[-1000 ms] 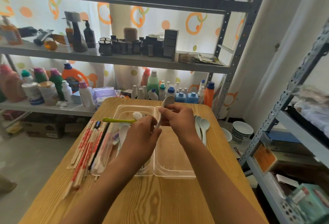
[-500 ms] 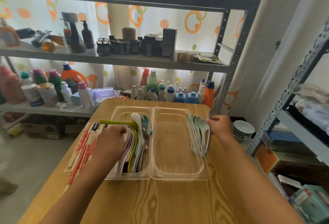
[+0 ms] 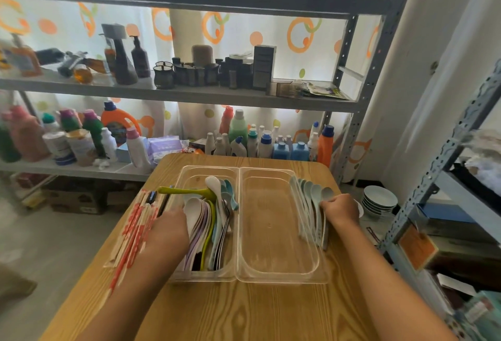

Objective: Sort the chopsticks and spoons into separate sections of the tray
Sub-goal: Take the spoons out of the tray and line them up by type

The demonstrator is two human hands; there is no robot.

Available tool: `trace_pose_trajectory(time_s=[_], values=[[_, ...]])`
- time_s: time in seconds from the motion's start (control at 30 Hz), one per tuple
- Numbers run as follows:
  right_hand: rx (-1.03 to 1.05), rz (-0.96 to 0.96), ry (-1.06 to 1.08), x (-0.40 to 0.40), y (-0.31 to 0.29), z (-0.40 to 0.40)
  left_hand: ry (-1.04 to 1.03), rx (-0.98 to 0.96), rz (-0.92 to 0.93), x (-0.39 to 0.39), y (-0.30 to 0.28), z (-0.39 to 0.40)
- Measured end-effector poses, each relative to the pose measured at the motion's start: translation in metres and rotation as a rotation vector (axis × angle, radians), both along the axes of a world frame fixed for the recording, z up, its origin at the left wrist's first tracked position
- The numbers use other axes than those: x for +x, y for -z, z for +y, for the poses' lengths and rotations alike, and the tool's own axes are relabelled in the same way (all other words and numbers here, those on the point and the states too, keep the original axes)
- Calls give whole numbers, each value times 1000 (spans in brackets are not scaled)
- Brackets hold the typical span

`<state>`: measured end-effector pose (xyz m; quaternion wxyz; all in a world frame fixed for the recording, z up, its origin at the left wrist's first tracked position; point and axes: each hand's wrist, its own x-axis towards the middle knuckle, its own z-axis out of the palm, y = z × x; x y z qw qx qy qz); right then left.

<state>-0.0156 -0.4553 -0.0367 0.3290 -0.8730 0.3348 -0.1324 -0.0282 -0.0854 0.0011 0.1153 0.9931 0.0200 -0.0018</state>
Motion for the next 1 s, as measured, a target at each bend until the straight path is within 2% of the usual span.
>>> trace_pose_trajectory(time_s=[0.2,0.3,0.43,0.63,0.9,1.0], values=[[41,-24,-114,4,4,2,15,22,6,-4,2,-6],[83,-47,-179,4,7,3,73,-69,-2,-6,3,-5],[168,-112,-137,3,10,1,120,-198,60,-7,-2,-4],[170,-147,-63,6,12,3,10,-142,25,-3,-1,-1],[178,-185,-11,3,13,-1,58,19,-8,-11,-9,-13],[145,-196,-1,1,12,-2,98,-61,-101,-11,-18,-17]])
